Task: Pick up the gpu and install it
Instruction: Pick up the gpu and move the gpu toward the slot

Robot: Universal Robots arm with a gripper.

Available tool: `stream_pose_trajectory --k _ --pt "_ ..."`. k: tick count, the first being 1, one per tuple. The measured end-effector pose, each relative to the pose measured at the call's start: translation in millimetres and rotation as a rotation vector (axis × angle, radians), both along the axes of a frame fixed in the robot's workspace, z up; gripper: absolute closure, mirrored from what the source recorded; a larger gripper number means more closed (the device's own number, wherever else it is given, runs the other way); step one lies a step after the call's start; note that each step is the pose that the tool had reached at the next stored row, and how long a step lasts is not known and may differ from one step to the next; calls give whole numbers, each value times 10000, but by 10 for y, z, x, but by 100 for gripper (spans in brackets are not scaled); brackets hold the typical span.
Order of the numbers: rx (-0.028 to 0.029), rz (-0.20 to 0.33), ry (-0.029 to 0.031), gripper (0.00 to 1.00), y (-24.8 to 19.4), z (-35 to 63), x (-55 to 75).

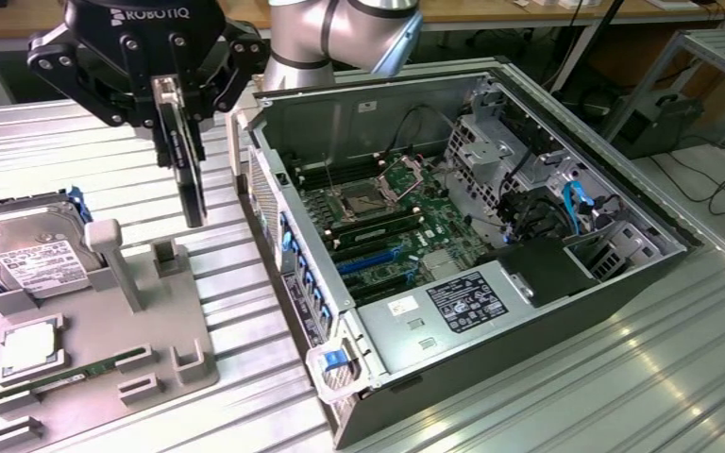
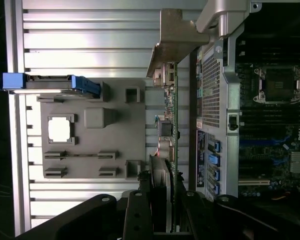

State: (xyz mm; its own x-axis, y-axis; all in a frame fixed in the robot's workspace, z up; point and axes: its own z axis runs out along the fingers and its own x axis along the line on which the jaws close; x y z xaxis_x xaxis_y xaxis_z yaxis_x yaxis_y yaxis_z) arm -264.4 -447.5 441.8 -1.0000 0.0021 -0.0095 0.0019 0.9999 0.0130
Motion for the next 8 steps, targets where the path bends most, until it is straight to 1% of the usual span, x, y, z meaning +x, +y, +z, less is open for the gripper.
stream_pose_trajectory --k 8 --pt "0 0 0 73 0 0 113"
